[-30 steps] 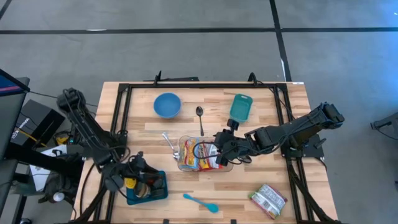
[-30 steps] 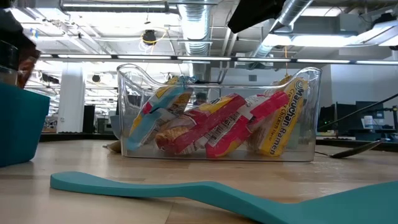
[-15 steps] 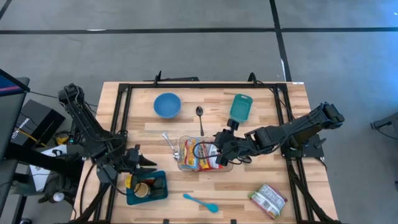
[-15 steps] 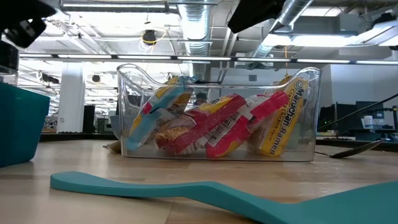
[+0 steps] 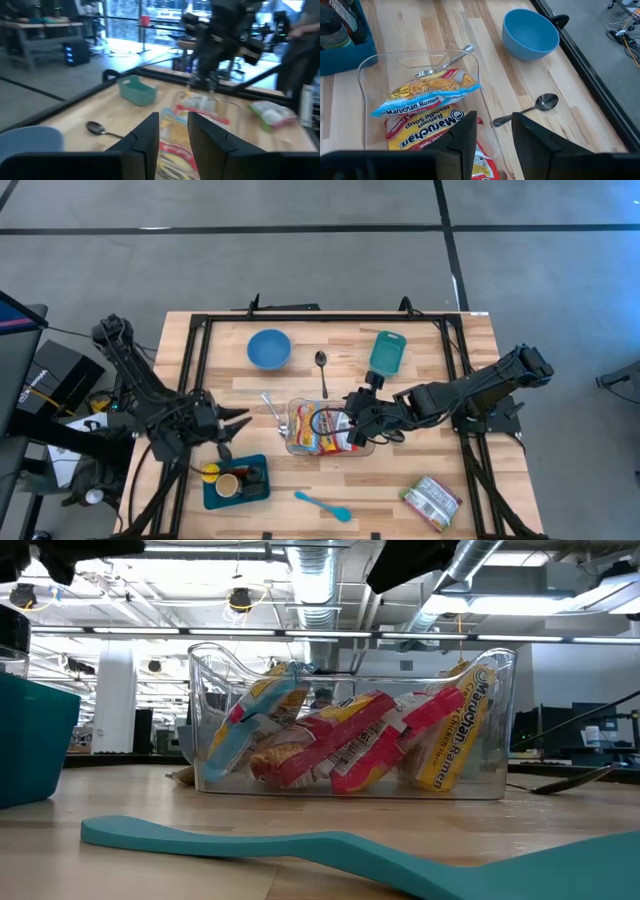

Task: Pick & Place Food Item
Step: Put the bottom black spoon into the blue bin

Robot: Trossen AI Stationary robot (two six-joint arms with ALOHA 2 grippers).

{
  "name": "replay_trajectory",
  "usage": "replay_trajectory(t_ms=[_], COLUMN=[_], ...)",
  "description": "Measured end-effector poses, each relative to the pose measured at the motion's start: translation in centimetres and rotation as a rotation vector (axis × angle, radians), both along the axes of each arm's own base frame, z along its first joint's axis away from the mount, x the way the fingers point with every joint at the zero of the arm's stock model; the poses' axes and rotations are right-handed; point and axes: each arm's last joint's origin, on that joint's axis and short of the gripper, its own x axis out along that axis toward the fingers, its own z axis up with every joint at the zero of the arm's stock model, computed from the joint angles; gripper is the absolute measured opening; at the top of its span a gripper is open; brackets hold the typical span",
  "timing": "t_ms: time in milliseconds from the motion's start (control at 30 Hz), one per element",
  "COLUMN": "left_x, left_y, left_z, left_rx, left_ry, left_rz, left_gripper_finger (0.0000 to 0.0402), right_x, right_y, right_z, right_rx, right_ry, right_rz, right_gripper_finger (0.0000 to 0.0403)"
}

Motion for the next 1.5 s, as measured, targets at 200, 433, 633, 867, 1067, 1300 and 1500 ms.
replay_trajectory(t_ms=[200, 433, 633, 867, 1067, 1300, 1500], left_x=[1.5, 2.6, 2.9, 2.9, 2.9, 2.9, 2.9], left_y=[1.7, 3.2, 3.3, 3.2, 3.2, 3.2, 3.2], left_z=[0.0, 0.0, -0.1, 0.0, 0.0, 0.0, 0.0], left_rx=[0.012, -0.040, -0.059, -0.065, -0.065, -0.065, -0.065], left_ry=[0.006, -0.017, -0.002, -0.003, -0.003, -0.003, -0.003], left_rz=[0.133, 0.217, 0.165, 0.153, 0.153, 0.153, 0.153], left_gripper_finger=[0.0097, 0.0098, 0.0097, 0.0097, 0.0097, 0.0097, 0.0097], right_x=[-0.3, -1.0, -1.8, -3.0, -4.3, -5.7, -6.7], right_y=[-0.1, -0.4, -0.5, -0.2, 0.6, 1.5, 2.0], right_z=[-0.3, -0.8, -1.2, -1.8, -2.1, -2.4, -2.5], right_rx=[-0.014, 0.018, 0.039, 0.078, 0.135, 0.194, 0.236], right_ry=[0.045, 0.099, 0.153, 0.241, 0.321, 0.413, 0.486], right_rz=[-0.003, -0.069, -0.129, -0.180, -0.213, -0.256, -0.284], right_gripper_finger=[0.0117, 0.0117, 0.0117, 0.0117, 0.0117, 0.0117, 0.0117])
